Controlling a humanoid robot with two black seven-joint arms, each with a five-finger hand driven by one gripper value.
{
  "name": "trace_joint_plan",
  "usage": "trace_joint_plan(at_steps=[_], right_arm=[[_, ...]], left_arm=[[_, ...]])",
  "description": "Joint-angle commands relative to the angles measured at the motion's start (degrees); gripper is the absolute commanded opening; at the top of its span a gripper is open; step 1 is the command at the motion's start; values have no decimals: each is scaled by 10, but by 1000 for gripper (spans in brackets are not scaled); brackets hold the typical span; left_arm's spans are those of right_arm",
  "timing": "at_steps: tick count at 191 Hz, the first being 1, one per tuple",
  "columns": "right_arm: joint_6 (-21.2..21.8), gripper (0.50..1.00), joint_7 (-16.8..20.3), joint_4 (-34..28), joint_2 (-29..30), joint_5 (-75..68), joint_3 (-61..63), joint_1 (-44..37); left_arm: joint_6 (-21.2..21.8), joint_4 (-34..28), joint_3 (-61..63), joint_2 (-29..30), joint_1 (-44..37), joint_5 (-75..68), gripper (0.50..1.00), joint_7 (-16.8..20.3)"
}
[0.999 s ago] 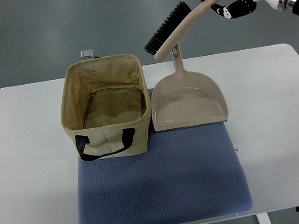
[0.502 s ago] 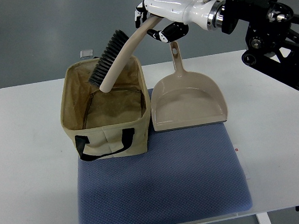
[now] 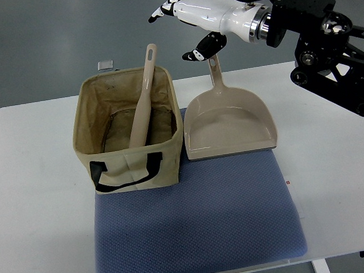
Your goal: Put pink broom in yellow bag with right hand
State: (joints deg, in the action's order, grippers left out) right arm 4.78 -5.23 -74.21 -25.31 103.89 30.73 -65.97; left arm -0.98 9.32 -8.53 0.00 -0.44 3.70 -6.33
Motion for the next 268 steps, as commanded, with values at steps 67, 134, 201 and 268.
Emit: trace_joint_plan(at_steps=[67,134,201,268], right_arm=[[-1,825,0,46,-52,-168,82,89],[-9,827,0,62,-44,-504,200,247],[-28,860,-3,82,61,-565,347,378],[-32,917,-3,85,151,-567,427,437]], left_arm=[[0,0,0,0,0,0,1000,0],[0,0,0,0,0,0,1000,0],[0,0,0,0,0,1,1000,-1],[0,0,0,0,0,0,1000,-1]])
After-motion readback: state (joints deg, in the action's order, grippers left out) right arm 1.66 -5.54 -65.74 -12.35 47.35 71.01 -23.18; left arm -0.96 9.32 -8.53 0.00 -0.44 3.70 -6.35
